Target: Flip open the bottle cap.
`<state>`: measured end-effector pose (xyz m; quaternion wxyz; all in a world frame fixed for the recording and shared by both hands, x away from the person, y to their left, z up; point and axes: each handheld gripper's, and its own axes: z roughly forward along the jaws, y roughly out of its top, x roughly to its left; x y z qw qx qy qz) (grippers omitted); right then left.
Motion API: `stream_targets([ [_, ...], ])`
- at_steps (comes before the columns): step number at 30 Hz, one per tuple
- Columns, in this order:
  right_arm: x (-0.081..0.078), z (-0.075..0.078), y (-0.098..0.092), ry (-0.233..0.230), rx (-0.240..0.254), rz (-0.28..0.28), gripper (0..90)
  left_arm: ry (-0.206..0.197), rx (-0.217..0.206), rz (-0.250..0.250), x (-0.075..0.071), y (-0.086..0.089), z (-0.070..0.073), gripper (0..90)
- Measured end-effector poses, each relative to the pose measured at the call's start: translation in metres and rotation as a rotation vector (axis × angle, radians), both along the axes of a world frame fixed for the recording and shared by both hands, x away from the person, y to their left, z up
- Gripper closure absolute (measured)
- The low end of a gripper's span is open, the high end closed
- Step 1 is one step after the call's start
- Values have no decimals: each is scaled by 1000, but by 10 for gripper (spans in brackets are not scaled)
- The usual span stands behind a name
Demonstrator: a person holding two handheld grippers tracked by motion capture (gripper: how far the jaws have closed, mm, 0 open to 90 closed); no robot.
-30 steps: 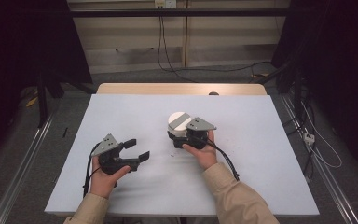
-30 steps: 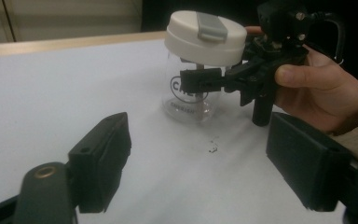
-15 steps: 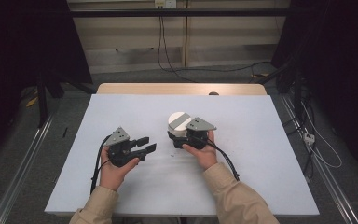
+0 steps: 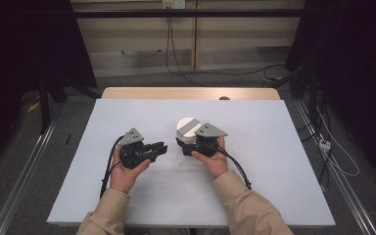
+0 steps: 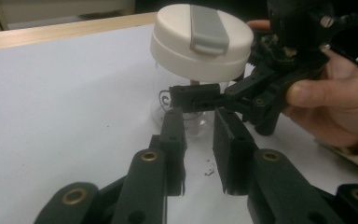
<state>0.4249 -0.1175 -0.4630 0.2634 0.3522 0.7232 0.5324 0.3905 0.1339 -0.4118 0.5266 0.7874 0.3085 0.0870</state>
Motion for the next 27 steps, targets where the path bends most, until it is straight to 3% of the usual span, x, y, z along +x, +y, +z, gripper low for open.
stream_targets([
  [4,0,0,0,0,0,0,185,-16,4,-22,2,-6,0,757],
  [9,0,0,0,2,1,0,186,-22,7,3,6,-9,-1,770],
  [11,0,0,0,2,1,0,186,-13,24,-7,8,-13,0,793],
  [17,0,0,0,2,1,0,185,6,27,-18,12,-18,3,859],
  [23,0,0,0,0,-1,0,186,19,24,-13,15,-19,5,900],
  [27,0,0,0,0,-2,0,186,16,47,-16,18,-23,6,900],
])
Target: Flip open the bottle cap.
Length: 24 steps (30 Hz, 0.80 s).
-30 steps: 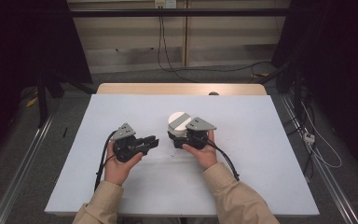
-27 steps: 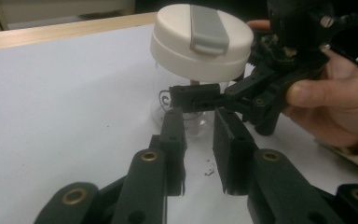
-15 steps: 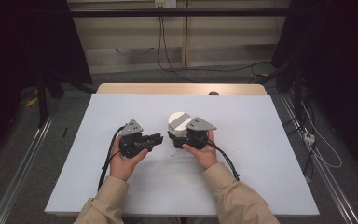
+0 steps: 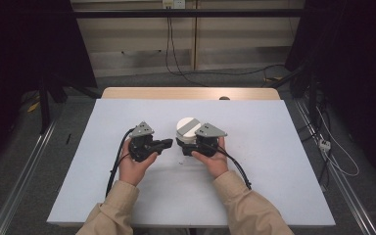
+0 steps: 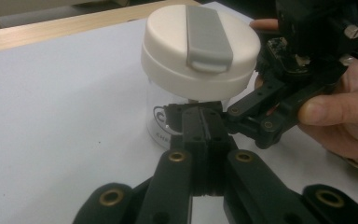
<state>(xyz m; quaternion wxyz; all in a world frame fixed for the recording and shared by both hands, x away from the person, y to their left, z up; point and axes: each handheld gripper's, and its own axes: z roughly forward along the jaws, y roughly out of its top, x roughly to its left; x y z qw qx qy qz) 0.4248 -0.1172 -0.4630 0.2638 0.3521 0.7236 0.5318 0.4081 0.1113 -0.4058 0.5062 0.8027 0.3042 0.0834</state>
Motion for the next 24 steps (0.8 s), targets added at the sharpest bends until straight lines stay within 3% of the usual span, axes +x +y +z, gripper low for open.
stream_targets([
  [24,0,0,0,-3,-5,2,186,5,11,11,11,-14,1,900],
])
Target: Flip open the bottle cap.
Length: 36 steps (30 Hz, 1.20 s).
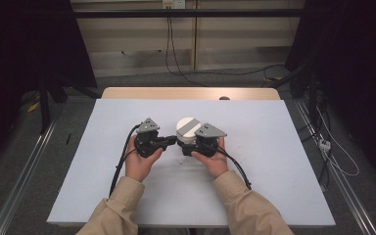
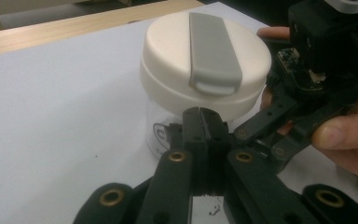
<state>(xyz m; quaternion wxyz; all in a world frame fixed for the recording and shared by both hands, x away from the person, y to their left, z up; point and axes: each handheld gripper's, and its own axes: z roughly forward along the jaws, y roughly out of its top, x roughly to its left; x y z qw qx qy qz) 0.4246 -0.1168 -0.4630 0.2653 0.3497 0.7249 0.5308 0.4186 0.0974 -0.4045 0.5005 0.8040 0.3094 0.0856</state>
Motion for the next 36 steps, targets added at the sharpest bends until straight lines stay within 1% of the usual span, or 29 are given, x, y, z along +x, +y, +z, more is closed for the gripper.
stream_targets([
  [6,0,0,0,3,4,-3,186,-2,3,0,1,-2,1,900],
  [10,0,0,0,0,-1,-1,186,-6,-2,0,0,-2,2,900],
  [15,0,0,0,0,-3,-2,186,-8,1,0,1,-3,3,900],
  [17,0,0,0,1,0,-1,186,-1,-9,1,0,-3,4,900],
  [22,0,0,0,-2,-4,-3,186,-9,-4,1,0,-3,5,900],
  [28,0,0,0,-2,-4,-3,186,-9,2,0,0,-3,6,900],
  [30,0,0,1,-2,-4,-4,186,-11,2,0,0,-3,7,900],
  [32,-1,0,1,-3,-5,-4,186,-11,-6,3,0,-3,7,900],
  [36,-1,0,1,-2,-6,-4,186,-14,-4,-2,0,-4,9,900],
])
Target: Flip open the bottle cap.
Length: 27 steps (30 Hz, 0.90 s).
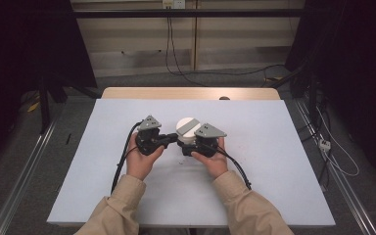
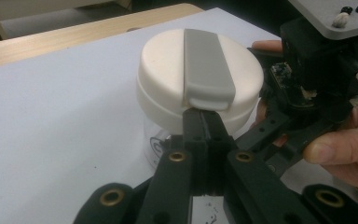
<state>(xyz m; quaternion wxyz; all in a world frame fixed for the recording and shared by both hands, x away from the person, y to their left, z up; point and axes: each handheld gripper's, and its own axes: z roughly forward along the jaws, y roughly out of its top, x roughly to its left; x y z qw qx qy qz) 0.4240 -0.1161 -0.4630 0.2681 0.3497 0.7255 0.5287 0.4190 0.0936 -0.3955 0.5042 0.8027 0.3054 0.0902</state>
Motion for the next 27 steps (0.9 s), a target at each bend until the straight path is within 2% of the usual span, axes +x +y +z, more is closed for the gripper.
stream_targets([
  [5,0,0,0,0,-1,1,186,-2,-15,3,0,0,3,900],
  [27,0,0,1,-8,-6,1,186,-17,-24,-4,3,-3,18,900],
])
